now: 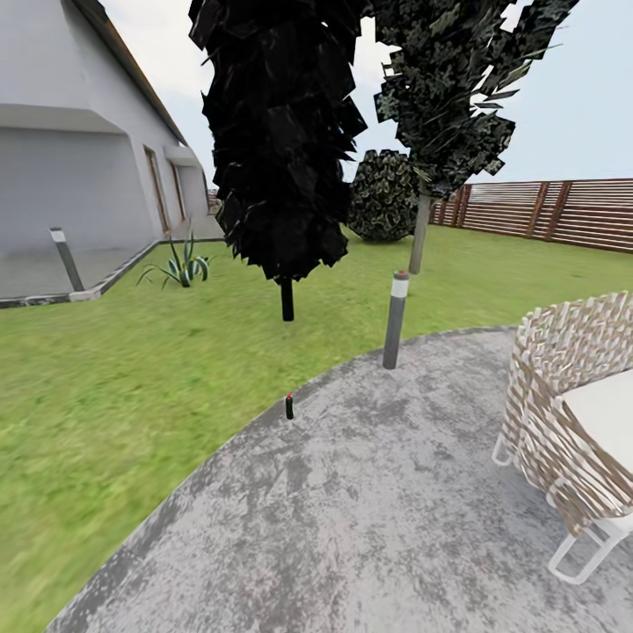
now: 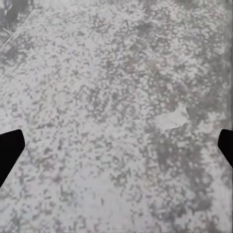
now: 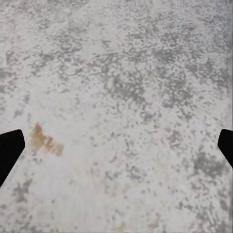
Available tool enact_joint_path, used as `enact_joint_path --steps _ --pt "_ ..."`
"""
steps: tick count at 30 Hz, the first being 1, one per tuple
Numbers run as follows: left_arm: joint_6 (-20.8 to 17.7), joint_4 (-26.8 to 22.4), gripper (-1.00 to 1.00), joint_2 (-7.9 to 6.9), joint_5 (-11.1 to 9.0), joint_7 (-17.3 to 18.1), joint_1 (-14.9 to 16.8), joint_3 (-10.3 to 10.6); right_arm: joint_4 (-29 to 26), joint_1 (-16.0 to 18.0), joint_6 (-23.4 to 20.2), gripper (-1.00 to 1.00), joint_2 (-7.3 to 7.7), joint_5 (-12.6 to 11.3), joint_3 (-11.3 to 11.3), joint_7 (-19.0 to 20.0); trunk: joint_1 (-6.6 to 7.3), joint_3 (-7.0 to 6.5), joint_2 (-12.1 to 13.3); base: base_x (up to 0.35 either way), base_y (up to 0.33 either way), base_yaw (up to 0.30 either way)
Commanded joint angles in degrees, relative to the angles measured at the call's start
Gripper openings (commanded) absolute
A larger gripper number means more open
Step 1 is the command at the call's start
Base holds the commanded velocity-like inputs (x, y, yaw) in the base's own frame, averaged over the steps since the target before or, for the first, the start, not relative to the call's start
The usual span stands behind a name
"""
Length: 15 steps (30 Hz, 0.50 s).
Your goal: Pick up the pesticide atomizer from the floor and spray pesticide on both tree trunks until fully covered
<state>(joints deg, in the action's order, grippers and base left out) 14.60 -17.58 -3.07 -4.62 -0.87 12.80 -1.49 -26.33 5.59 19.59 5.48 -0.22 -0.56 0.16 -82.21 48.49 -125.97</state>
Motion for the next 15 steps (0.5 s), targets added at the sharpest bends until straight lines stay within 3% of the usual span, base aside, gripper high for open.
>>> enact_joint_path --steps 1,15 --pt "0.17 0.05 1.0 -0.01 -0.48 0.0 0.03 0.08 0.05 0.03 0.18 1.0 -0.02 -0.01 -0.05 0.02 -0.02 0.05 -0.02 0.304 -0.158 0.0" --pt "0.17 0.08 1.0 -0.01 -0.48 0.0 0.03 0.08 0.01 0.03 0.18 1.0 -0.03 -0.04 -0.07 0.02 -0.02 0.05 -0.02 0.319 -0.128 0.013"
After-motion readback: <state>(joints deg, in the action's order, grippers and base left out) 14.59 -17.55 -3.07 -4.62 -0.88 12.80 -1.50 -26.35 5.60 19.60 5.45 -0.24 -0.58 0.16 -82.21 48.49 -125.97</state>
